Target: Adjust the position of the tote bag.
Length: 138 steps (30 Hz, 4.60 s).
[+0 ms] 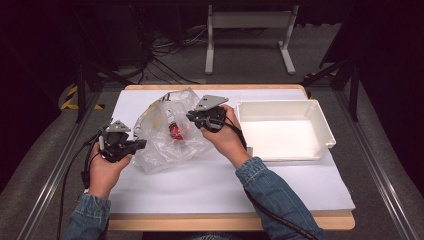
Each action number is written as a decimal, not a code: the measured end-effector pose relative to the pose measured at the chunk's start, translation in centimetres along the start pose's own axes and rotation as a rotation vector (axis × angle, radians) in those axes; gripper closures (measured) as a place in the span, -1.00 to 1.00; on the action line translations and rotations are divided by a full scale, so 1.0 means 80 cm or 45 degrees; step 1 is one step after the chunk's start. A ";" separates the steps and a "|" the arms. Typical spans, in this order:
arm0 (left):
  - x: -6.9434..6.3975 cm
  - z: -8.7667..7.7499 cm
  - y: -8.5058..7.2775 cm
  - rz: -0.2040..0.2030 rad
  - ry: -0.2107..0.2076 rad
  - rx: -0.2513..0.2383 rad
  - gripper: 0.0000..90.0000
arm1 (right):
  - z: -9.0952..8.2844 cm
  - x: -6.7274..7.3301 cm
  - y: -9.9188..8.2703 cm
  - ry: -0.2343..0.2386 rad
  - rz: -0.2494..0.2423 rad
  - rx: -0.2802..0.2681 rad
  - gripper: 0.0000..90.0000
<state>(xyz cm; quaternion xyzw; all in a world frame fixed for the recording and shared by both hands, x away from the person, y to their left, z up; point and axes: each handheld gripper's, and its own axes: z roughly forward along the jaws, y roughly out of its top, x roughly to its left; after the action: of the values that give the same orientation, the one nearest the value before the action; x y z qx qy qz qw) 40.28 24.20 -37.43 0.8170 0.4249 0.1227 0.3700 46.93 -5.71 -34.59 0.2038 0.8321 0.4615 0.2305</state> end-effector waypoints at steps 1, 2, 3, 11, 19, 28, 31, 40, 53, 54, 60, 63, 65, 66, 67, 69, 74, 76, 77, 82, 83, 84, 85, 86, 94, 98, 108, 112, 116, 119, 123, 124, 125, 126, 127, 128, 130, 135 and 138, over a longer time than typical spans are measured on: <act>0.002 0.002 -0.001 -0.003 0.003 0.006 1.00 | 0.002 -0.001 -0.001 -0.008 0.002 0.008 0.84; 0.004 0.004 -0.003 -0.010 0.002 0.013 1.00 | 0.005 -0.002 -0.003 -0.022 0.006 0.021 0.84; 0.005 0.006 -0.004 -0.015 0.008 0.018 1.00 | 0.010 -0.004 -0.005 -0.042 0.010 0.039 0.84; 0.019 0.021 -0.012 -0.046 0.024 0.068 1.00 | 0.035 -0.017 -0.022 -0.151 0.043 0.207 0.83; 0.032 0.032 -0.019 -0.089 0.047 0.106 1.00 | 0.058 -0.025 -0.038 -0.208 0.038 0.376 0.83; 0.041 0.039 -0.025 -0.112 0.053 0.118 1.00 | 0.072 -0.024 -0.049 -0.207 0.036 0.507 0.83; 0.046 0.039 -0.027 -0.121 0.070 0.131 1.00 | 0.076 -0.025 -0.054 -0.194 0.045 0.558 0.81; 0.072 0.032 -0.034 -0.170 0.139 0.113 1.00 | 0.085 -0.019 -0.068 -0.094 0.026 0.672 0.84; 0.080 0.034 -0.042 -0.209 0.145 0.133 0.98 | 0.077 -0.022 -0.070 -0.065 0.060 0.663 0.70; 0.081 0.032 -0.042 -0.218 0.118 0.121 0.91 | 0.073 -0.022 -0.069 -0.065 0.062 0.643 0.67; 0.082 0.008 -0.036 -0.247 0.006 0.012 0.27 | 0.041 -0.024 -0.056 -0.051 0.121 0.455 0.26; 0.080 -0.003 -0.033 -0.248 0.005 -0.040 0.20 | 0.028 -0.021 -0.048 -0.056 0.118 0.384 0.14; 0.077 -0.014 -0.030 -0.239 0.017 -0.072 0.20 | 0.024 -0.021 -0.045 -0.053 0.102 0.372 0.14; 0.075 -0.019 -0.029 -0.236 0.020 -0.090 0.20 | 0.016 -0.018 -0.038 -0.075 0.065 0.347 0.14; 0.072 -0.023 -0.027 -0.230 0.028 -0.105 0.20 | 0.016 -0.018 -0.038 -0.075 0.065 0.347 0.14; 0.065 -0.030 -0.022 -0.207 0.028 -0.131 0.21 | 0.007 -0.017 -0.031 -0.081 0.063 0.303 0.16; 0.042 -0.036 -0.010 -0.141 -0.014 -0.151 0.27 | 0.001 -0.012 -0.012 -0.001 0.057 0.172 0.24; 0.035 -0.037 -0.007 -0.119 -0.034 -0.157 0.29 | 0.007 -0.008 -0.001 0.061 0.045 0.116 0.27; 0.032 -0.038 -0.006 -0.104 -0.042 -0.161 0.29 | 0.007 -0.008 -0.001 0.061 0.045 0.116 0.27; 0.021 -0.043 -0.007 -0.056 -0.072 -0.163 0.28 | 0.040 -0.005 0.009 0.166 0.047 0.101 0.23; 0.020 -0.044 -0.008 -0.055 -0.075 -0.164 0.28 | 0.040 -0.005 0.009 0.166 0.047 0.101 0.23; 0.019 -0.044 -0.009 -0.052 -0.078 -0.162 0.28 | 0.046 -0.005 0.008 0.180 0.057 0.108 0.23; 0.018 -0.045 -0.010 -0.047 -0.079 -0.159 0.28 | 0.053 -0.006 0.007 0.194 0.070 0.112 0.22; 0.017 -0.045 -0.012 -0.044 -0.079 -0.159 0.28 | 0.064 -0.006 0.004 0.216 0.099 0.129 0.21; 0.014 -0.048 -0.019 -0.042 -0.054 -0.144 0.27 | 0.087 -0.020 -0.001 0.164 0.134 0.142 0.68; 0.002 -0.040 -0.020 0.009 -0.045 -0.105 0.27 | 0.090 -0.025 -0.001 0.112 0.132 0.136 0.83; 0.003 0.011 -0.031 0.018 -0.090 0.140 0.30 | 0.108 -0.044 -0.016 0.020 0.177 0.179 0.88; 0.011 0.021 -0.037 -0.009 -0.090 0.199 0.34 | 0.119 -0.048 -0.029 -0.001 0.177 0.257 0.87; 0.022 0.026 -0.045 -0.052 -0.084 0.237 0.35 | 0.127 -0.048 -0.040 -0.005 0.192 0.307 0.82; 0.029 0.023 -0.048 -0.091 -0.098 0.224 0.34 | 0.130 -0.048 -0.043 -0.003 0.187 0.333 0.81; 0.036 0.005 -0.046 -0.101 -0.128 0.132 0.29 | 0.133 -0.050 -0.052 -0.003 0.208 0.384 0.79; 0.036 -0.002 -0.044 -0.098 -0.136 0.096 0.28 | 0.133 -0.051 -0.053 -0.006 0.217 0.393 0.78; 0.036 -0.002 -0.044 -0.098 -0.136 0.096 0.26 | 0.133 -0.051 -0.053 -0.006 0.217 0.393 0.78; 0.036 -0.007 -0.042 -0.096 -0.139 0.069 0.26 | 0.134 -0.052 -0.055 -0.006 0.237 0.400 0.77; 0.036 -0.013 -0.040 -0.097 -0.142 0.039 0.25 | 0.134 -0.053 -0.056 0.000 0.251 0.409 0.76; 0.035 -0.018 -0.039 -0.098 -0.141 0.001 0.21 | 0.134 -0.054 -0.058 0.001 0.264 0.429 0.74; 0.034 -0.027 -0.035 -0.098 -0.140 -0.064 0.20 | 0.134 -0.055 -0.059 -0.002 0.280 0.442 0.74; 0.026 -0.032 -0.025 -0.105 -0.109 -0.167 0.14 | 0.134 -0.056 -0.063 0.010 0.357 0.494 0.65; 0.019 -0.021 -0.017 -0.098 -0.090 -0.168 0.13 | 0.132 -0.053 -0.061 0.013 0.360 0.490 0.56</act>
<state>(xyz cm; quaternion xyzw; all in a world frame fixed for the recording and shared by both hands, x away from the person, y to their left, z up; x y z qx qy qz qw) 39.48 26.73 -37.41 0.7777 0.4337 0.1073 0.4423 55.78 -3.35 -42.86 0.3561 0.8691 0.3230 0.1163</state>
